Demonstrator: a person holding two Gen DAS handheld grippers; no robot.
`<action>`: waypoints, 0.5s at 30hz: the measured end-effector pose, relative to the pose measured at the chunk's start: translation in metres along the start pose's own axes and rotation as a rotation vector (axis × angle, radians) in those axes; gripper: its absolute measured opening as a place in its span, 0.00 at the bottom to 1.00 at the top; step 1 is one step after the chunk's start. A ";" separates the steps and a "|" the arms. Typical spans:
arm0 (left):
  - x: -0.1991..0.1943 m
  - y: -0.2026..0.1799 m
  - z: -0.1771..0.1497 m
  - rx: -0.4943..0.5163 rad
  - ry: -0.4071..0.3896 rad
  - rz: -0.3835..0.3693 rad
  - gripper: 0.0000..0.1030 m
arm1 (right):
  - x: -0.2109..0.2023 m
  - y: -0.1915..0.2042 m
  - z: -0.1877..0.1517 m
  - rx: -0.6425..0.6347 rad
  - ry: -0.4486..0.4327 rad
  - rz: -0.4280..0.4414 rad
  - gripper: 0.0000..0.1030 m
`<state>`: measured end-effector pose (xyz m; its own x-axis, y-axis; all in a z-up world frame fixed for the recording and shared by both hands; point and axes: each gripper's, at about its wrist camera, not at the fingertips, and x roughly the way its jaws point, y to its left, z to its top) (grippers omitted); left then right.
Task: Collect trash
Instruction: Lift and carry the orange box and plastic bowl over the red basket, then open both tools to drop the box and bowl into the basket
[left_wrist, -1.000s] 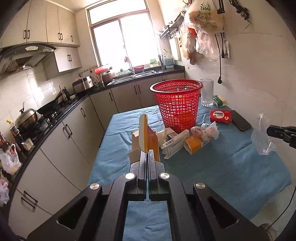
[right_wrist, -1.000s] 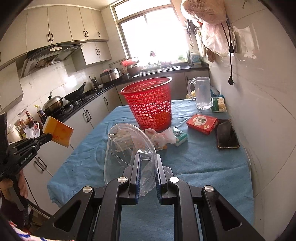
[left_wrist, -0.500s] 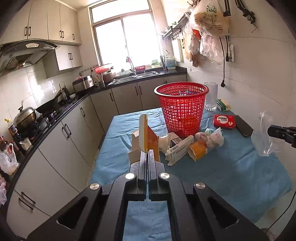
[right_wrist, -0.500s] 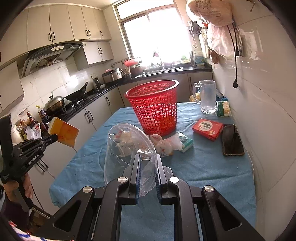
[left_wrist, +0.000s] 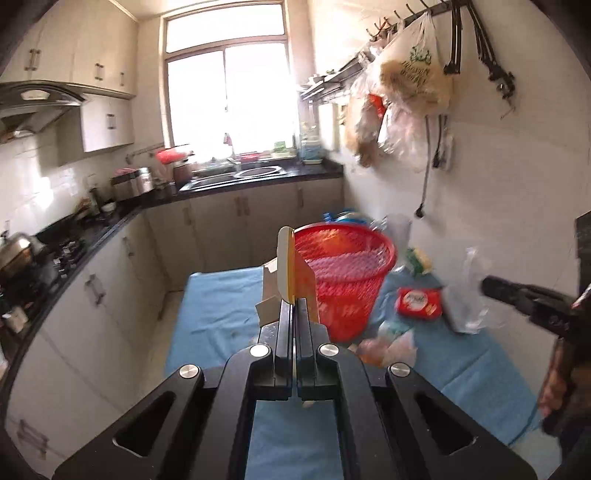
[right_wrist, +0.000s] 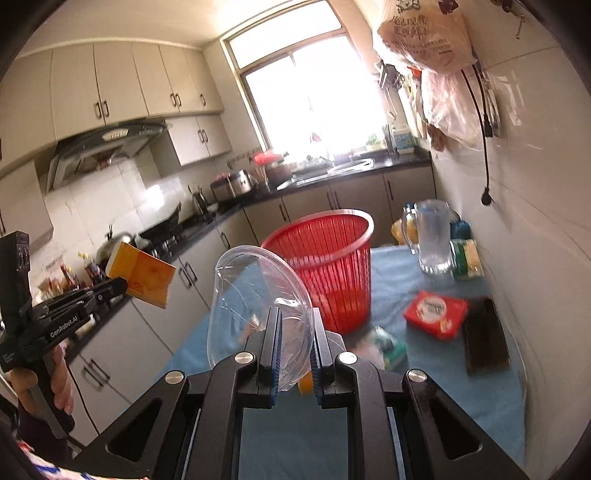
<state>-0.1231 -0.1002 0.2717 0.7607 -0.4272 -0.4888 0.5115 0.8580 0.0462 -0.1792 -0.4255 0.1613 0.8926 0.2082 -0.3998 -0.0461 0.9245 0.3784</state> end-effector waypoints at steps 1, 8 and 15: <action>0.007 0.000 0.008 -0.007 0.002 -0.016 0.00 | 0.008 -0.001 0.011 0.002 -0.009 0.002 0.14; 0.090 0.005 0.071 -0.139 0.029 -0.127 0.00 | 0.067 -0.021 0.068 0.081 -0.018 0.040 0.14; 0.172 0.000 0.093 -0.180 0.090 -0.128 0.00 | 0.128 -0.045 0.097 0.147 0.005 0.054 0.14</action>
<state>0.0453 -0.2002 0.2683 0.6510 -0.5158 -0.5569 0.5162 0.8387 -0.1733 -0.0193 -0.4717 0.1739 0.8882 0.2581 -0.3801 -0.0273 0.8555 0.5170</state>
